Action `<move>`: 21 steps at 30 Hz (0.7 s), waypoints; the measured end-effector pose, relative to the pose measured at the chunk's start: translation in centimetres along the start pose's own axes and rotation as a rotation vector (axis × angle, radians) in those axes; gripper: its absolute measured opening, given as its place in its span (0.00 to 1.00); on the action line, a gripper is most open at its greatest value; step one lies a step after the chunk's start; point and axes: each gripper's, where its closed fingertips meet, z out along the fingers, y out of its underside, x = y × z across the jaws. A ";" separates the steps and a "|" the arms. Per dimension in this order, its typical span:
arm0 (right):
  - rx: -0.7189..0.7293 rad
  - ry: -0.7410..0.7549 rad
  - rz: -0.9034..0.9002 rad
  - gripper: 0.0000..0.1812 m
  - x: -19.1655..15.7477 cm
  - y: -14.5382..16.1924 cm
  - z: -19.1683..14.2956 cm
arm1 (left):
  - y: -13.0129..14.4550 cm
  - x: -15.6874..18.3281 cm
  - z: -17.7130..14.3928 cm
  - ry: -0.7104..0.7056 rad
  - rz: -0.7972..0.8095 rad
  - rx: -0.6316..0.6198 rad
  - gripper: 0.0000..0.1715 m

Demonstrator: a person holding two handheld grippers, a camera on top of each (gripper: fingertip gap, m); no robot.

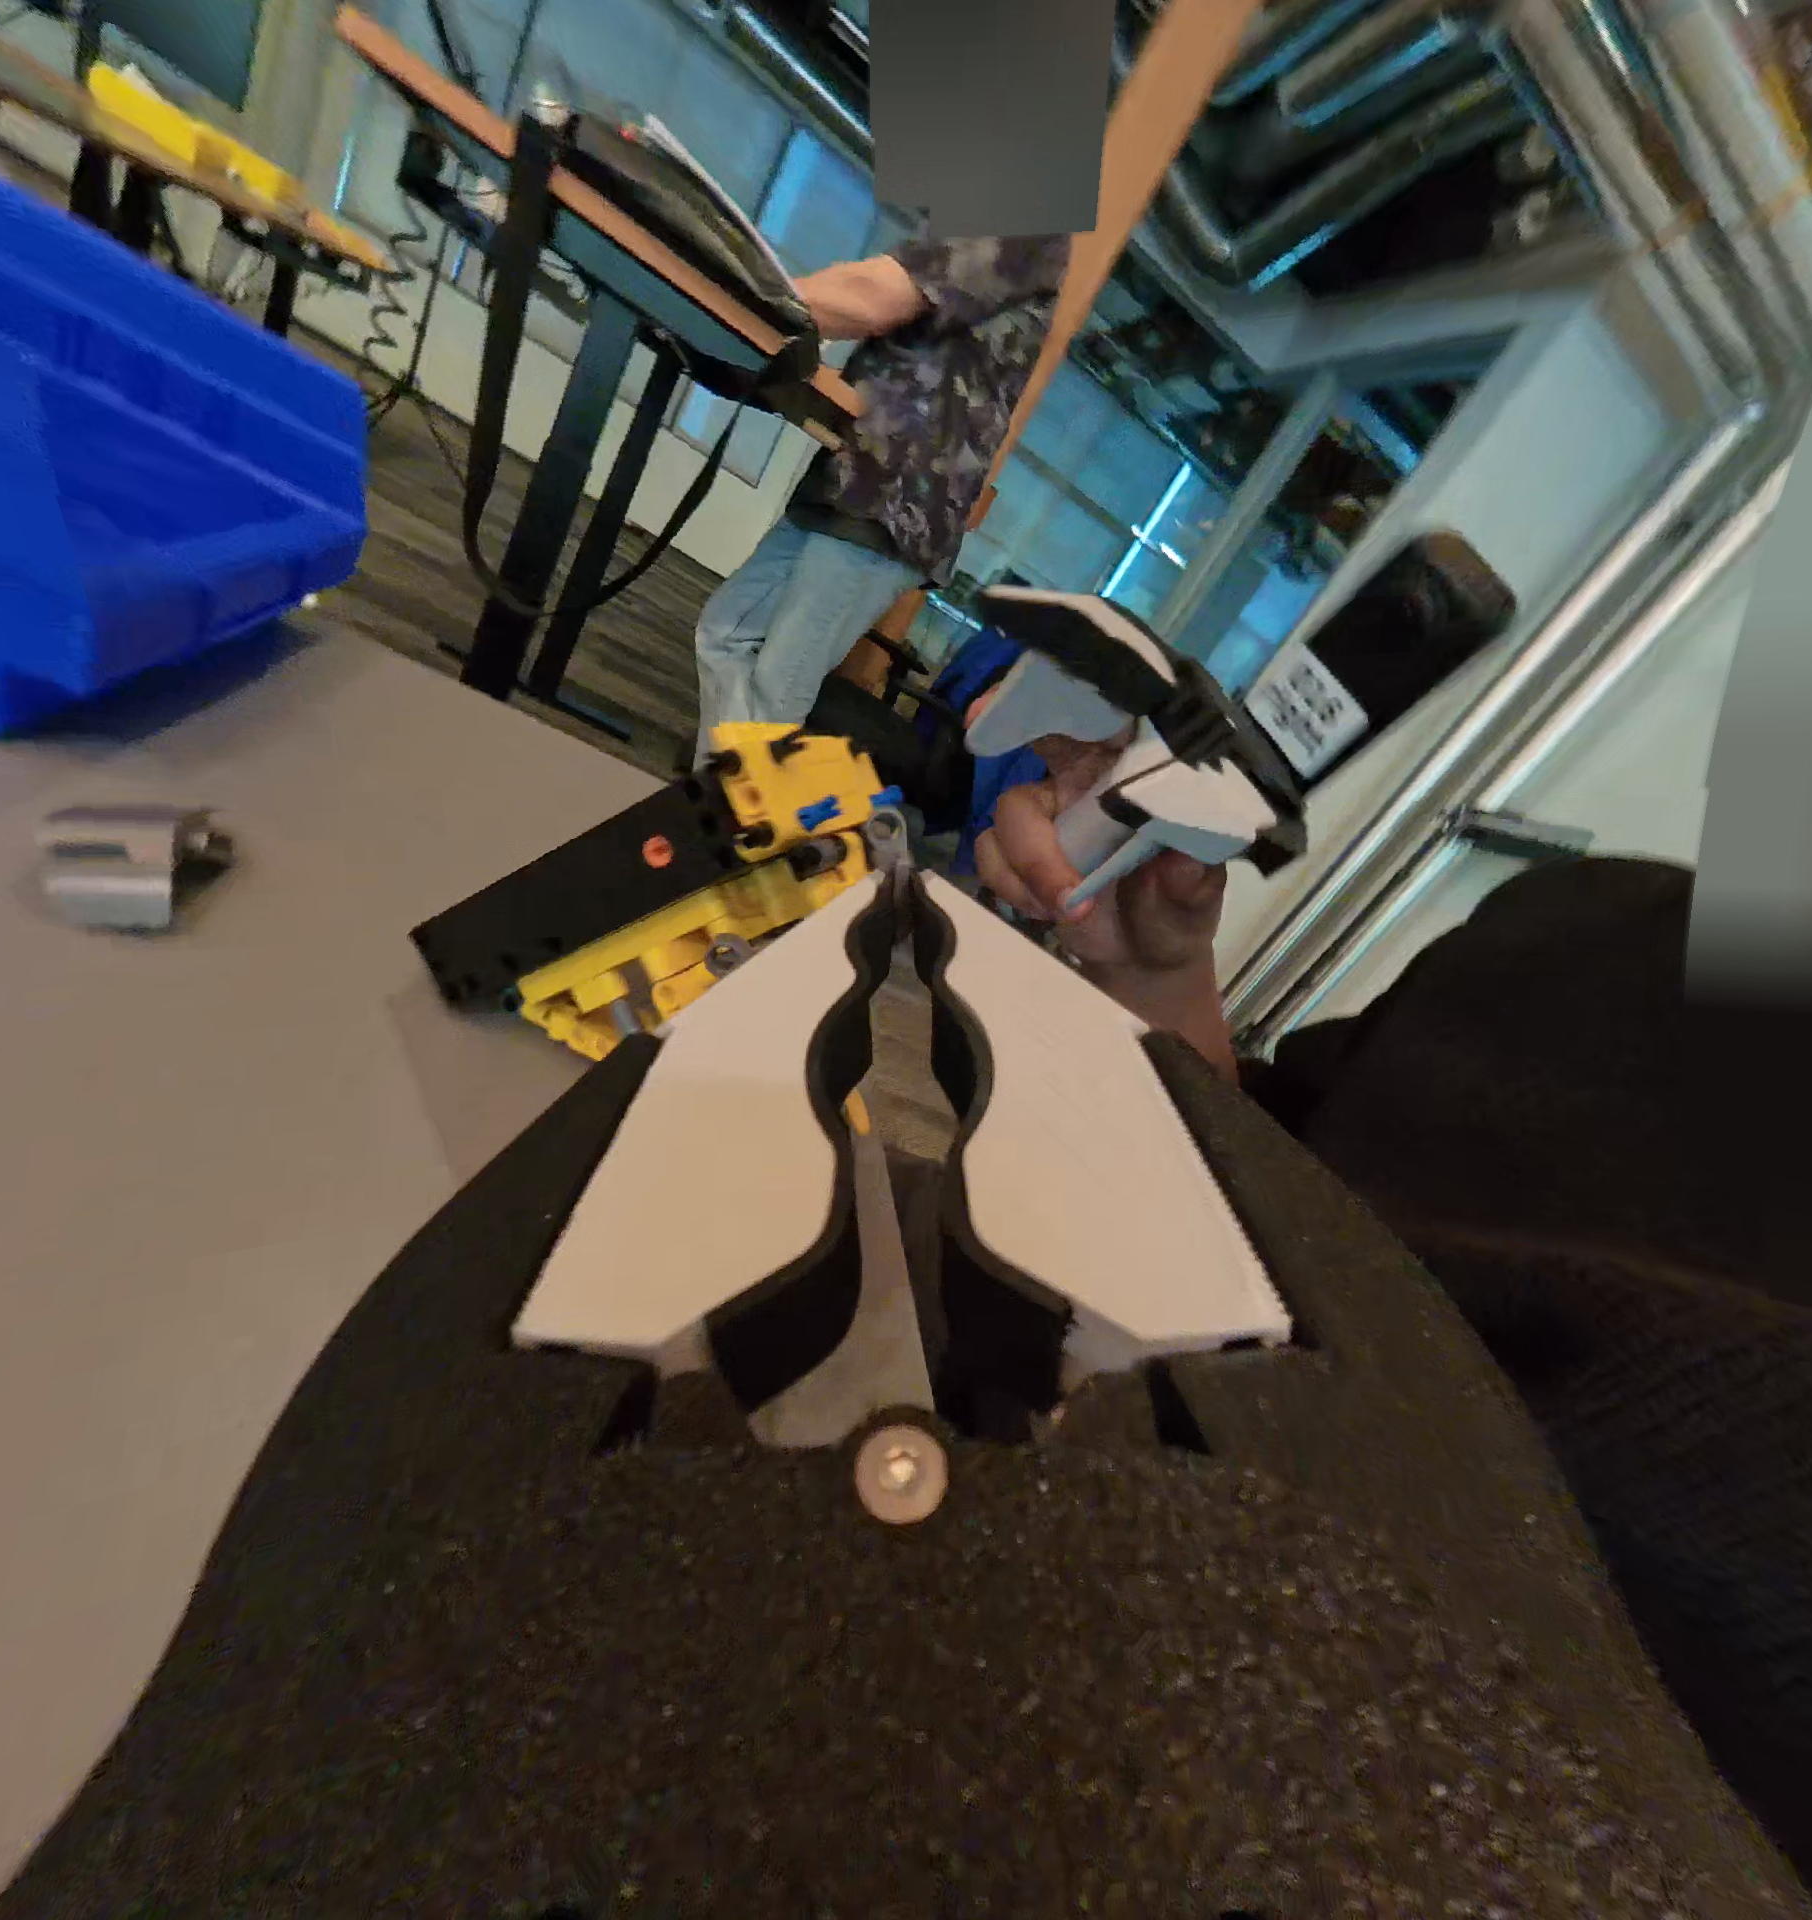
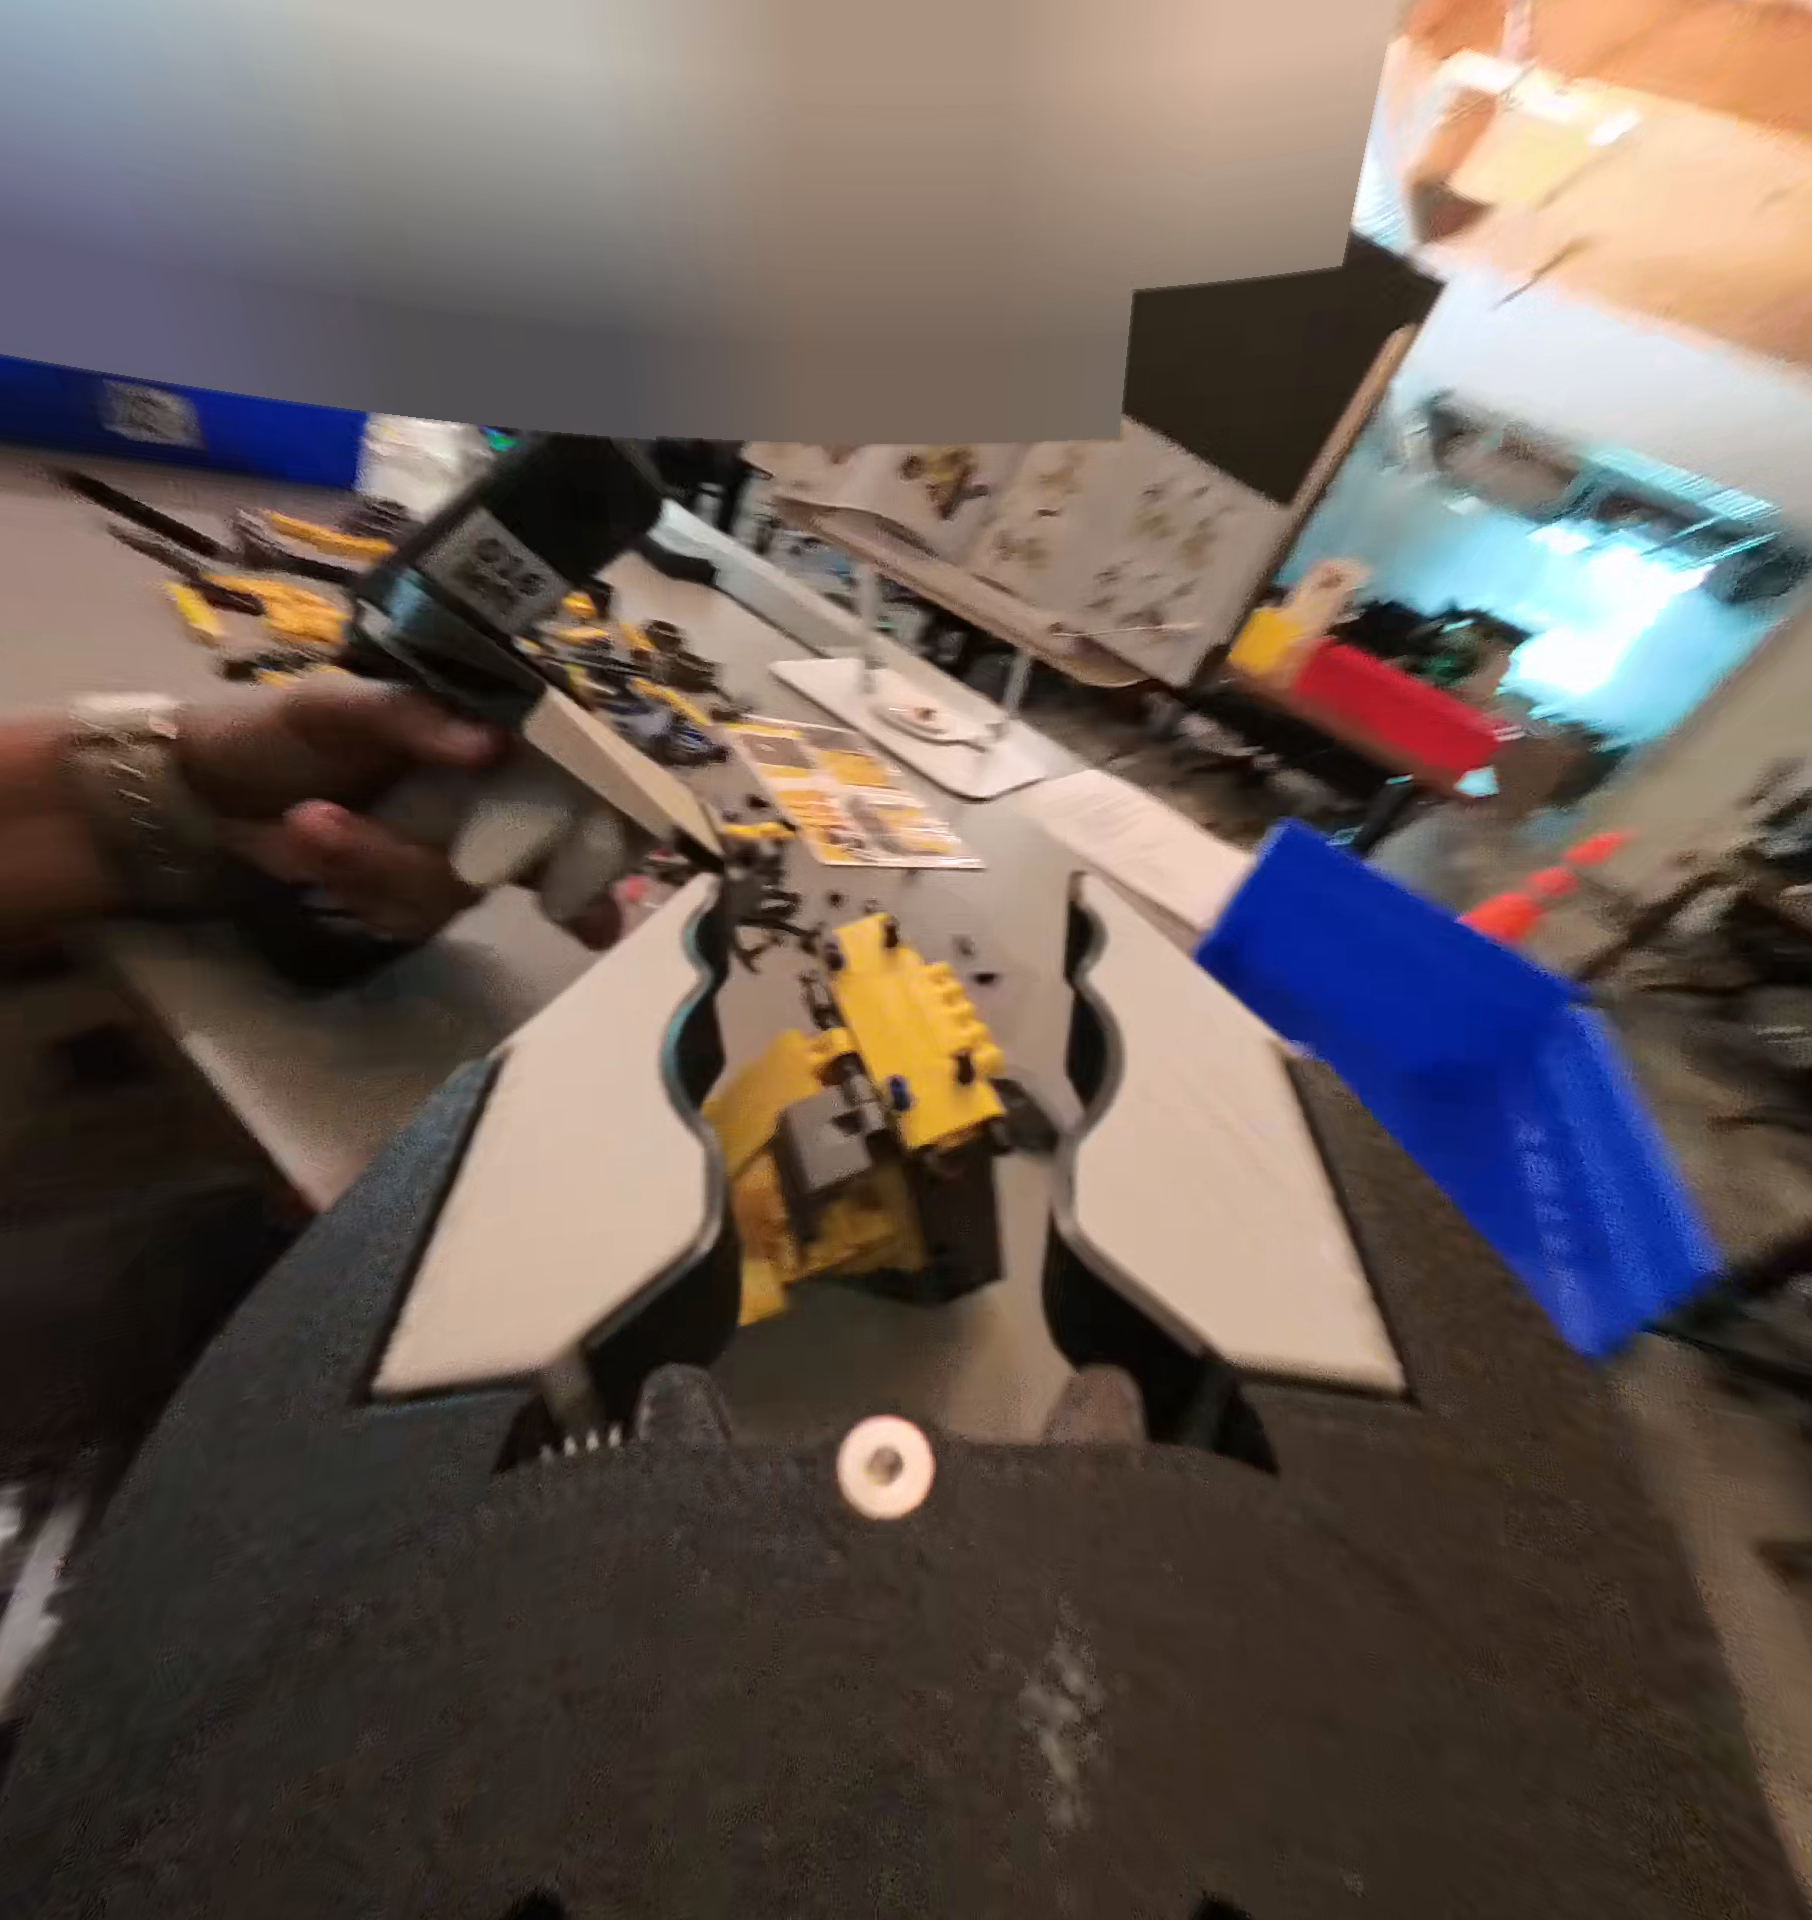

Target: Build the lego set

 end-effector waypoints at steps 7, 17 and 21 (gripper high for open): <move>-0.167 0.046 -0.047 0.51 0.8 4.5 0.3 | -0.2 -2.0 -0.6 0.068 -0.369 0.060 0.00; -0.054 -0.134 0.460 0.15 0.3 4.7 -2.8 | 2.1 -0.9 1.1 0.110 -0.386 -0.102 0.00; -0.064 -0.222 0.674 0.19 -0.6 5.8 -2.6 | 2.1 -1.2 1.3 0.118 -0.429 -0.106 0.00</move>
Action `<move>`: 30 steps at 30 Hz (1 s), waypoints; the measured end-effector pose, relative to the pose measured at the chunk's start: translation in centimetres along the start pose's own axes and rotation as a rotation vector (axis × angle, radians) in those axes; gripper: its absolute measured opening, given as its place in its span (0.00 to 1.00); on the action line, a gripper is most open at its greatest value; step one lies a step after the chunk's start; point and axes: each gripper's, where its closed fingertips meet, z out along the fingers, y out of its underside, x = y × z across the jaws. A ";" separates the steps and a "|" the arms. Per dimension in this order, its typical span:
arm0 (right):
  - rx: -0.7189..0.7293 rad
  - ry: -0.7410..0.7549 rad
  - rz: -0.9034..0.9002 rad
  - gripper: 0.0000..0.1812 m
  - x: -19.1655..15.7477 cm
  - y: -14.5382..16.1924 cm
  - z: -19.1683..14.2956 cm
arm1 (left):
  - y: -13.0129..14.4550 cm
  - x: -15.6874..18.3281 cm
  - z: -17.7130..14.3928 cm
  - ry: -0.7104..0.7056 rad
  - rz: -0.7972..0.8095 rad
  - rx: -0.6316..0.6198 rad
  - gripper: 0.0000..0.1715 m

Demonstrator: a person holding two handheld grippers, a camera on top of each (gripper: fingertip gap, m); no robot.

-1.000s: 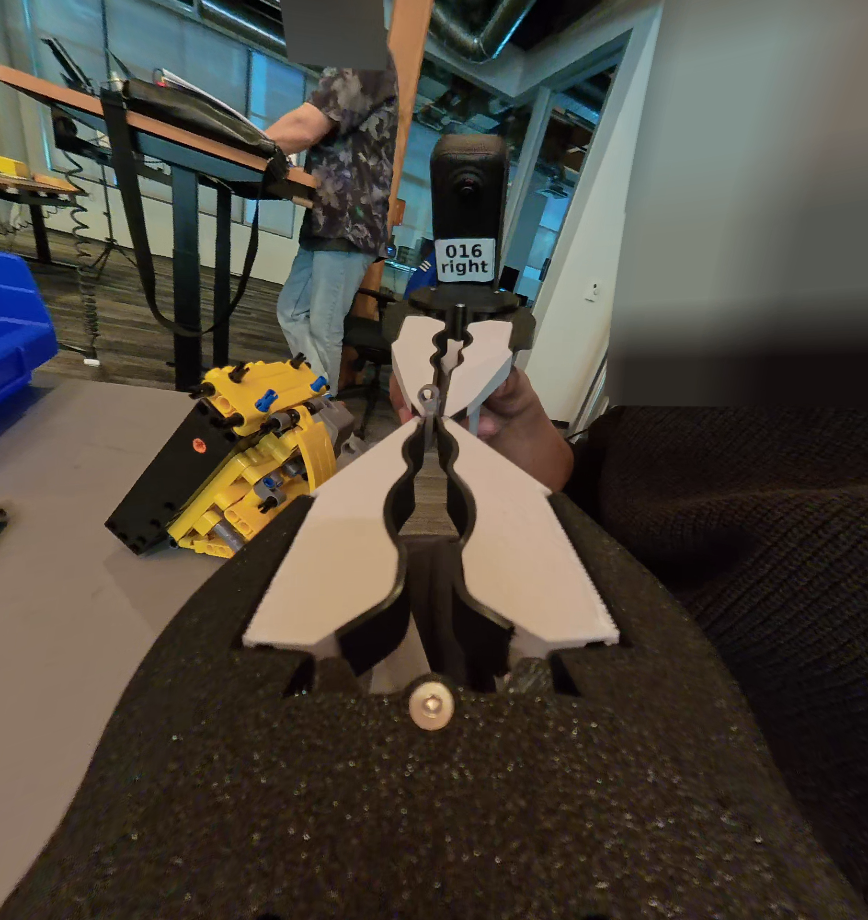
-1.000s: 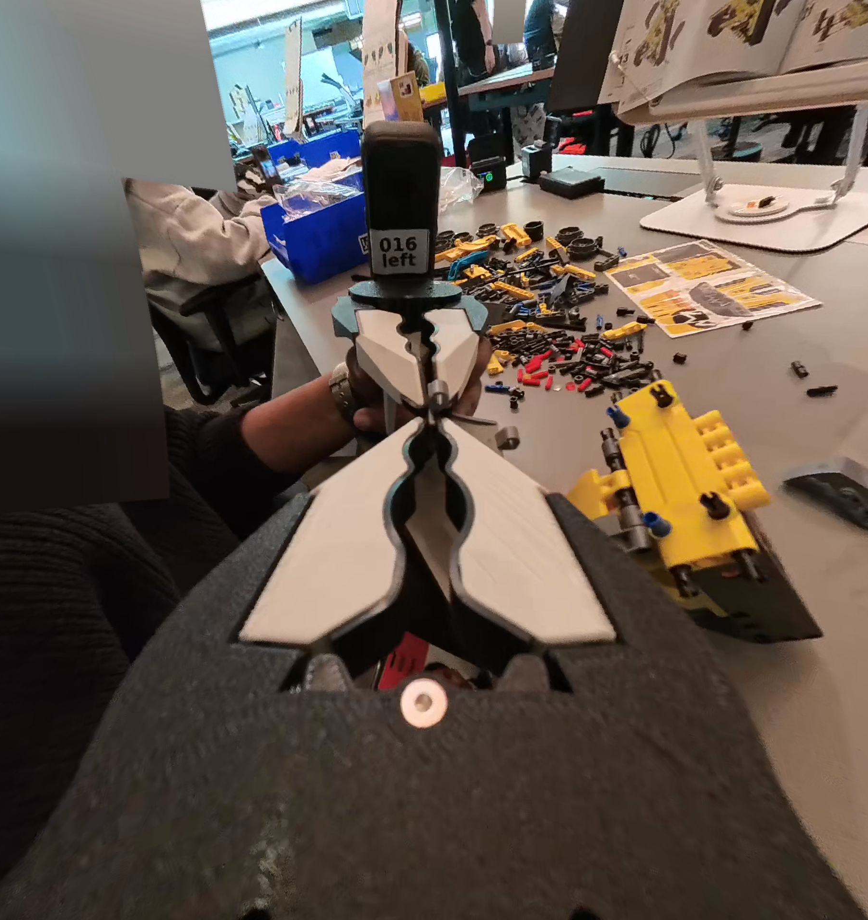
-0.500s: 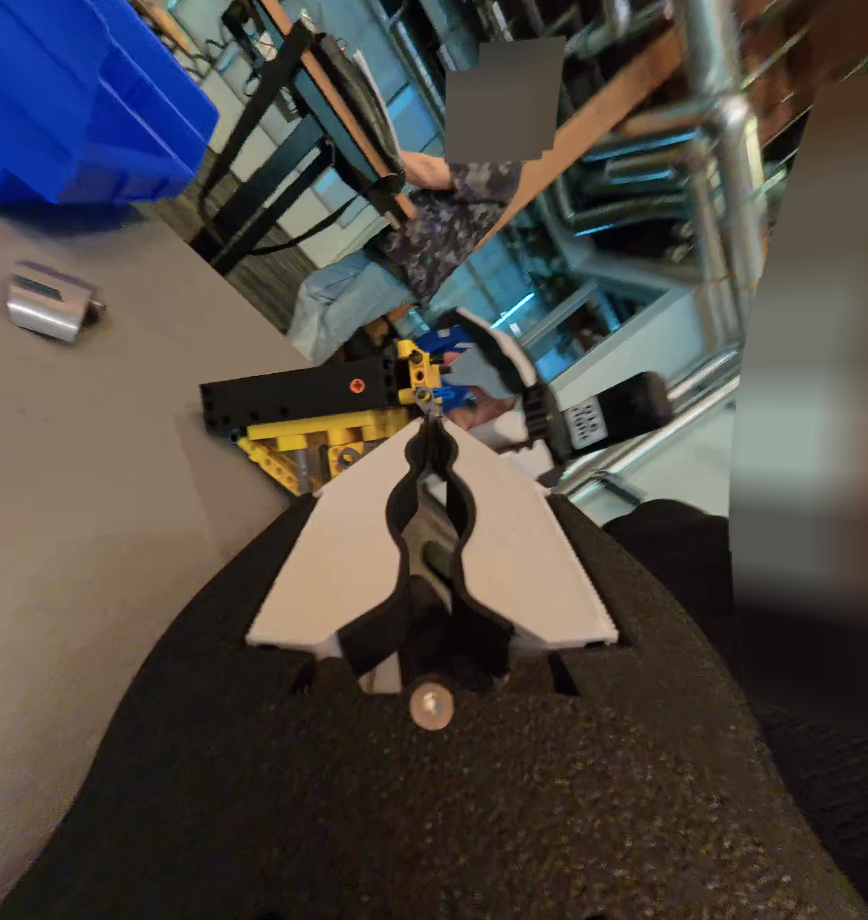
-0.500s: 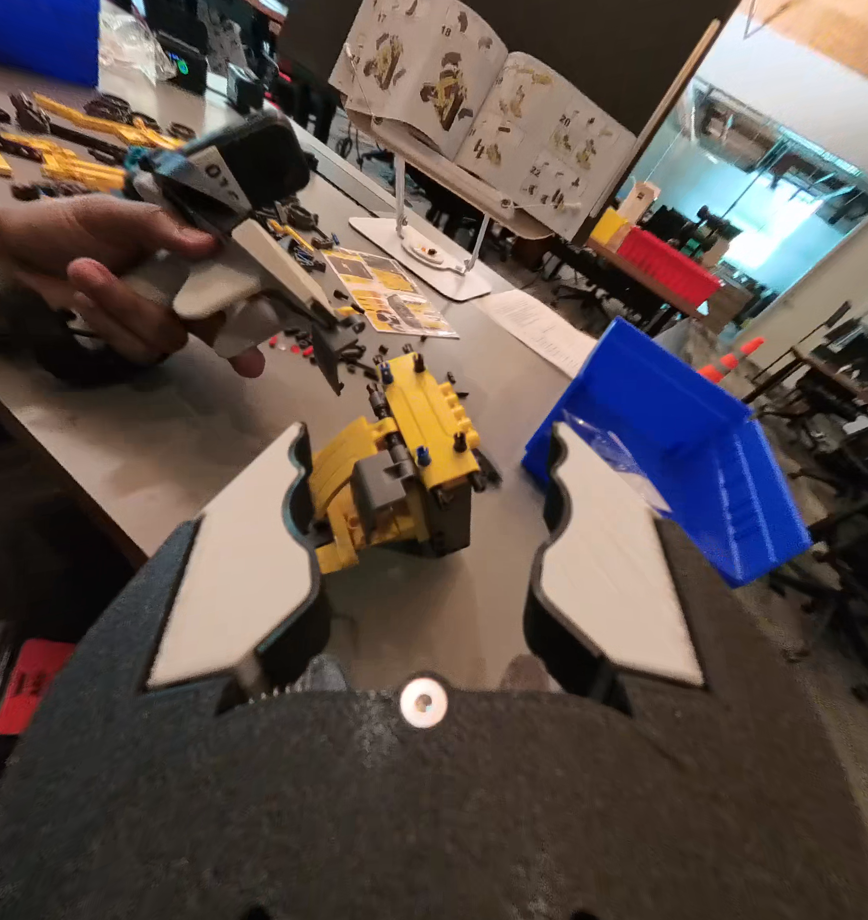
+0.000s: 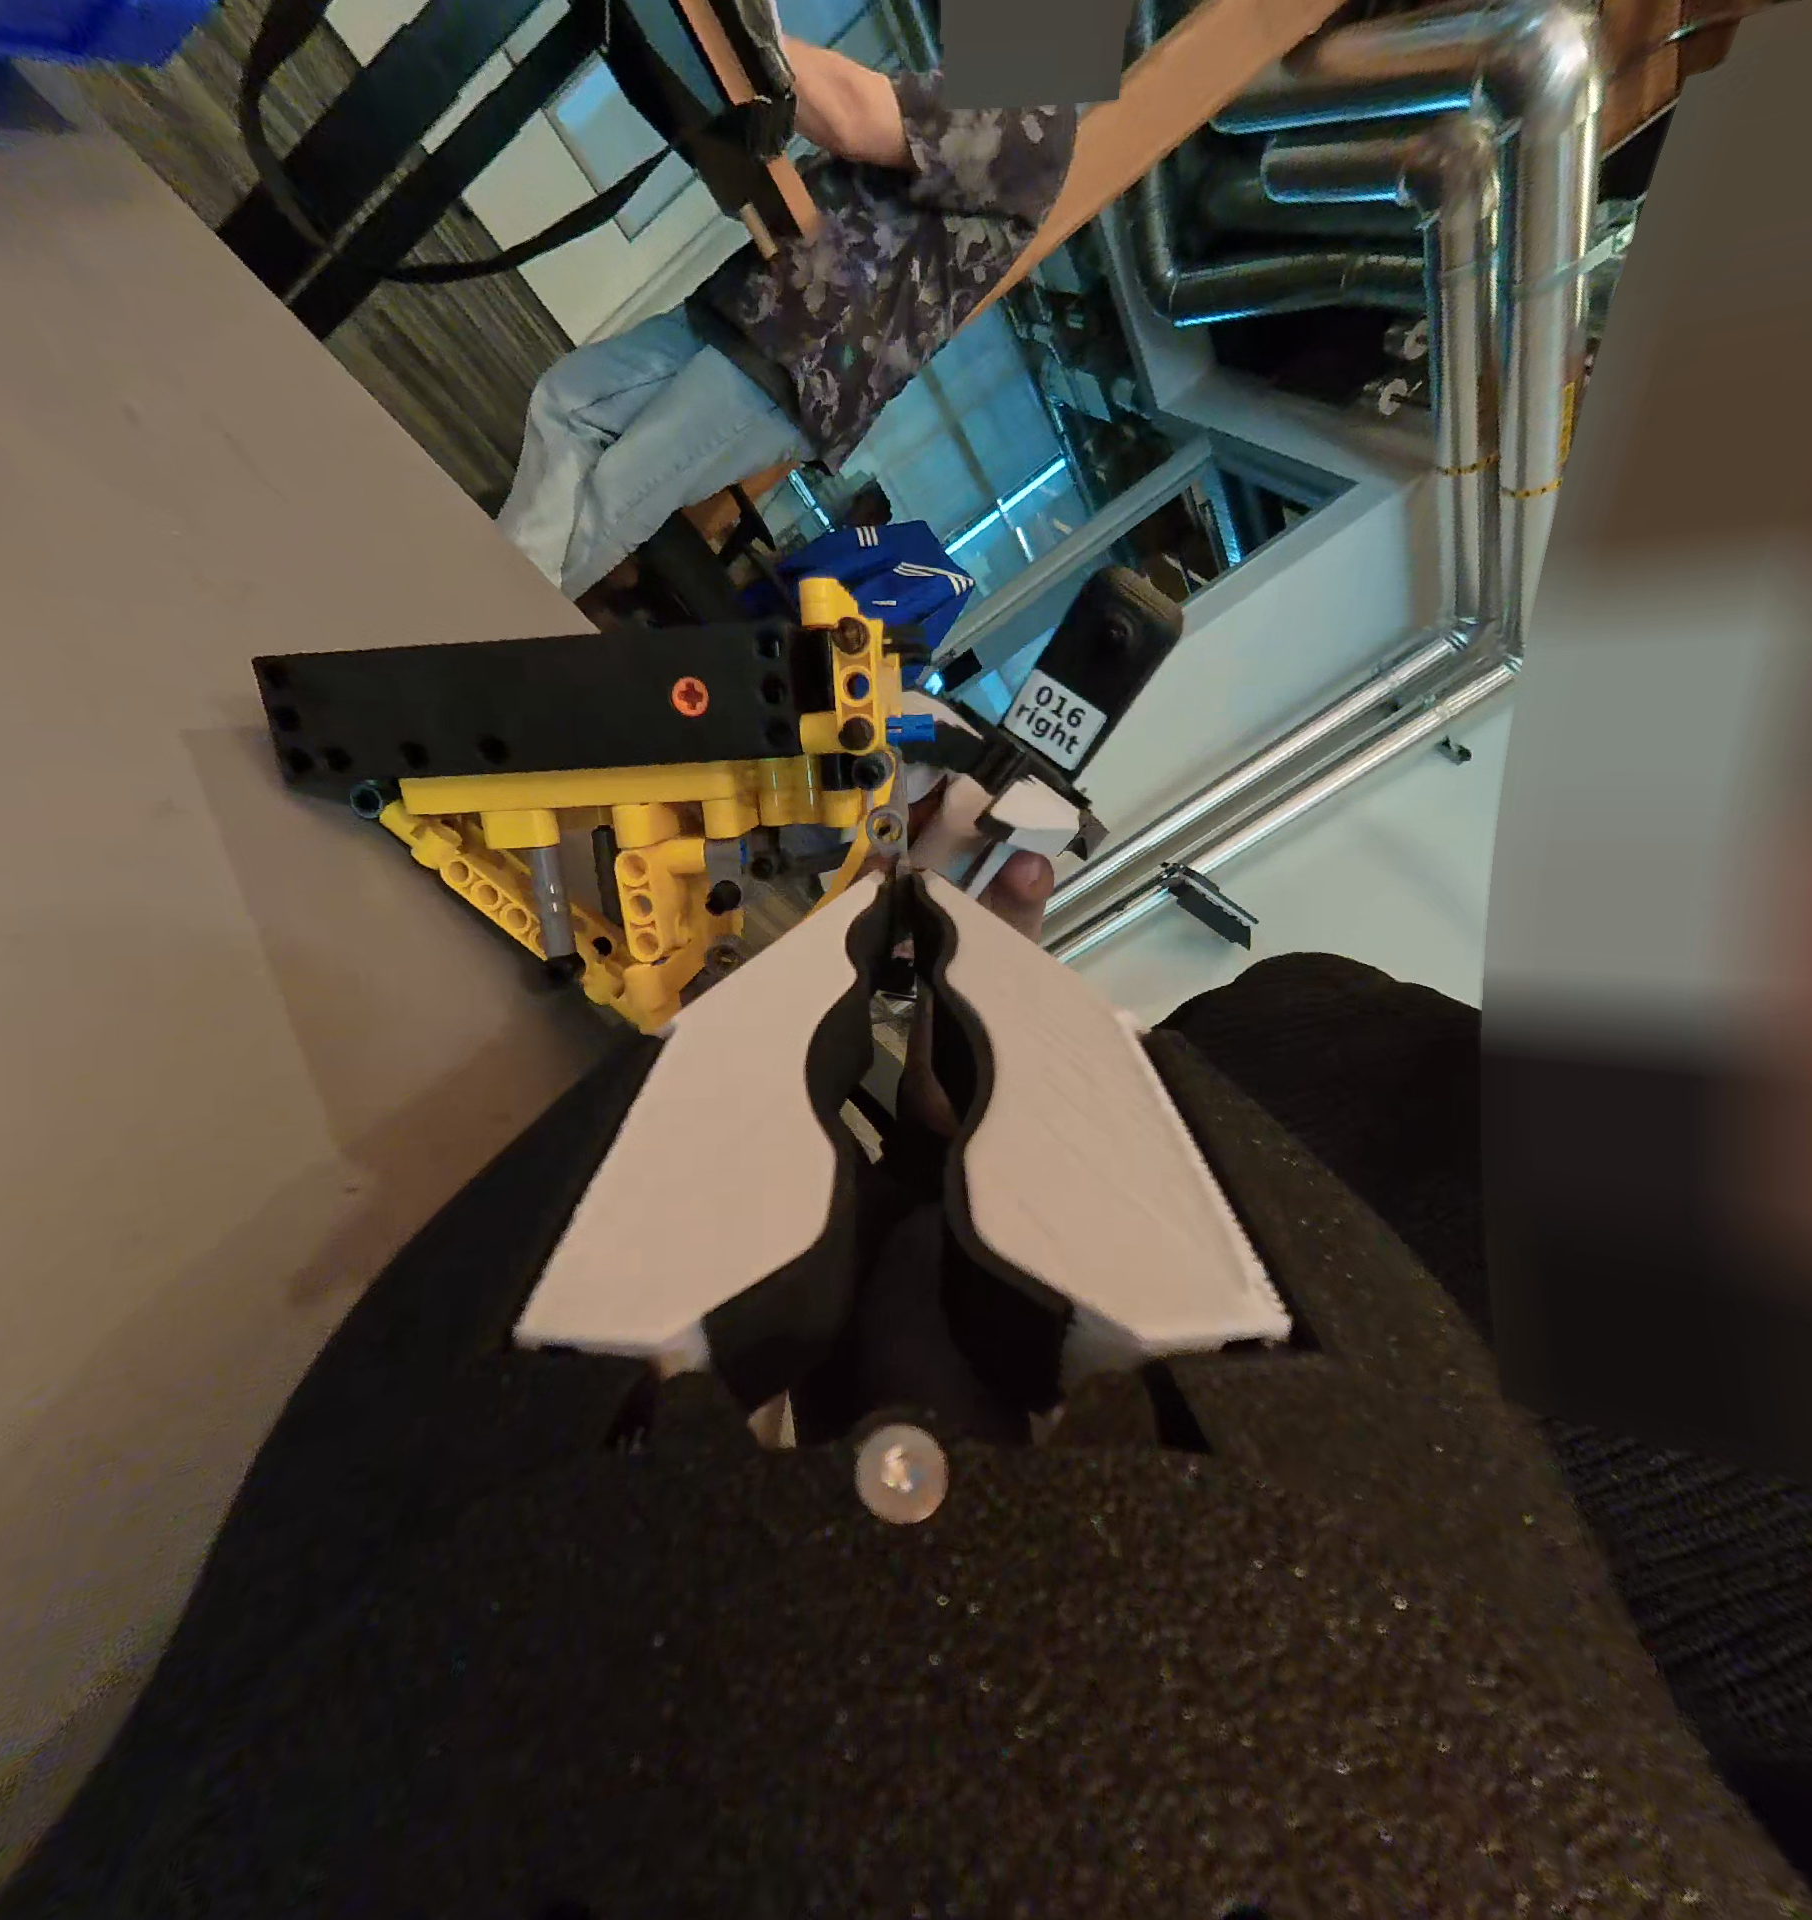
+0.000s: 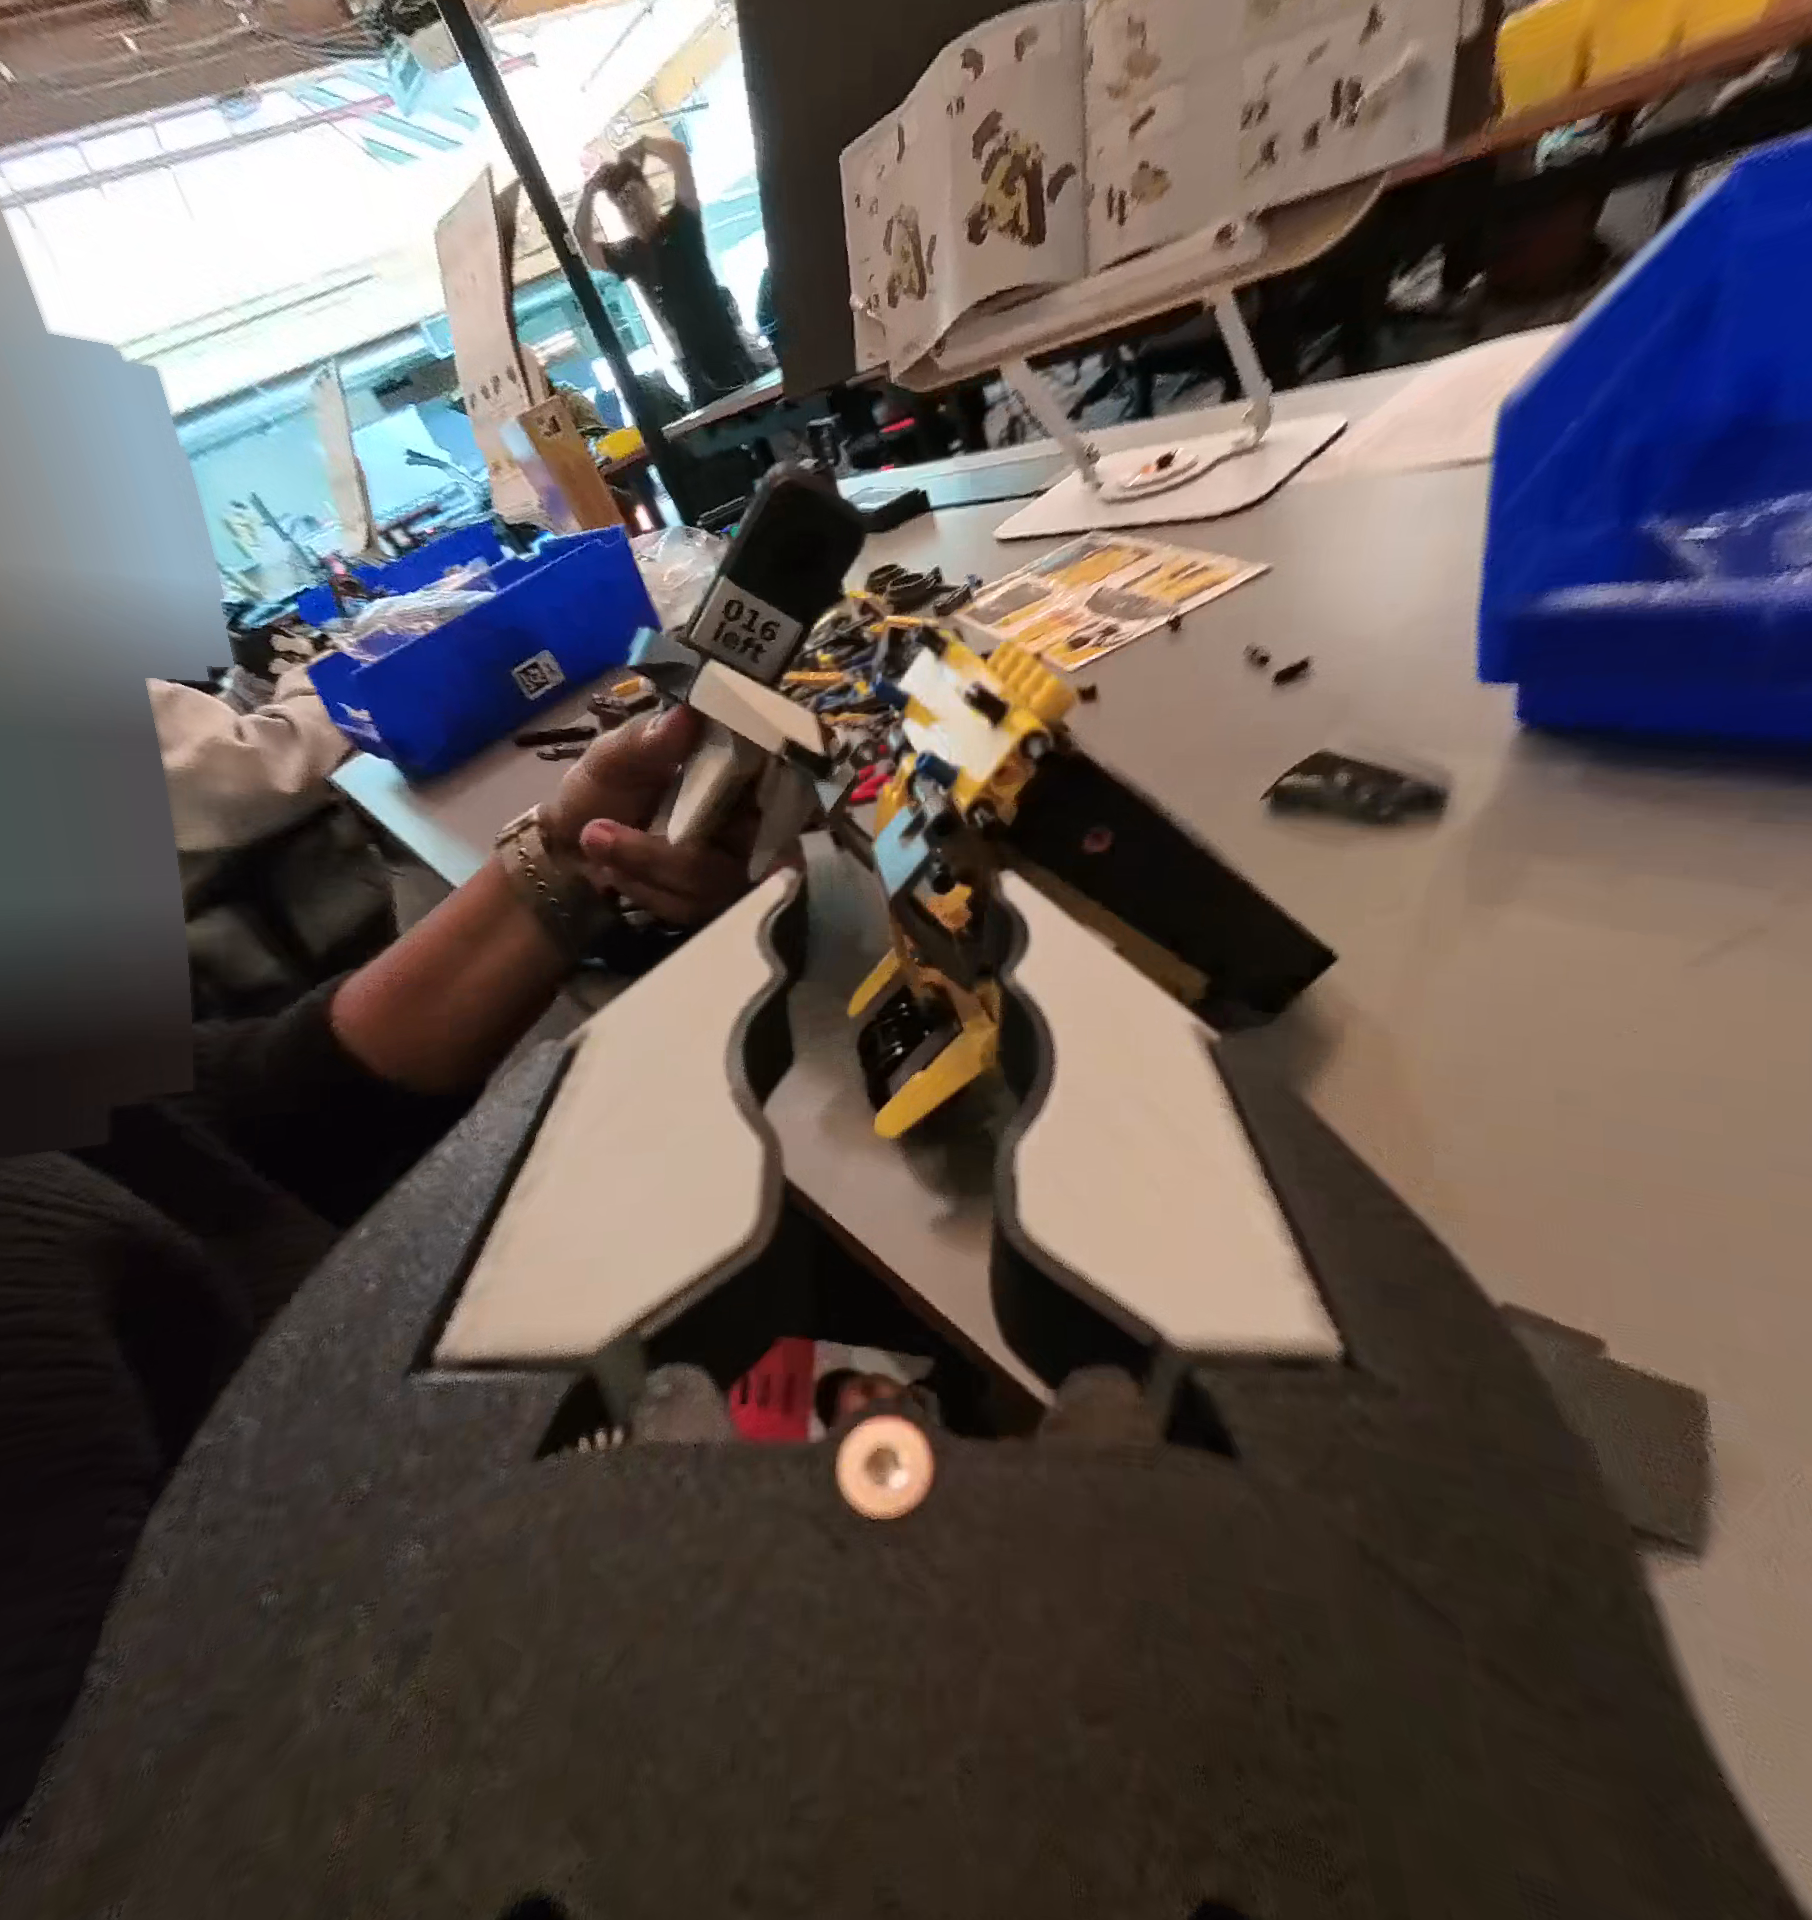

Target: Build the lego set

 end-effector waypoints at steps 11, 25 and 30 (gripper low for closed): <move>-0.027 -0.025 0.007 0.13 -0.2 0.9 2.2 | -0.4 0.1 0.5 0.024 -0.036 -0.001 0.01; -0.019 -0.079 0.039 0.04 -0.1 0.7 2.0 | -0.8 -0.5 -0.2 0.022 -0.109 0.010 0.01; -0.041 -0.100 0.051 0.04 0.1 0.7 1.7 | -0.8 -0.5 -0.2 0.024 -0.098 0.001 0.01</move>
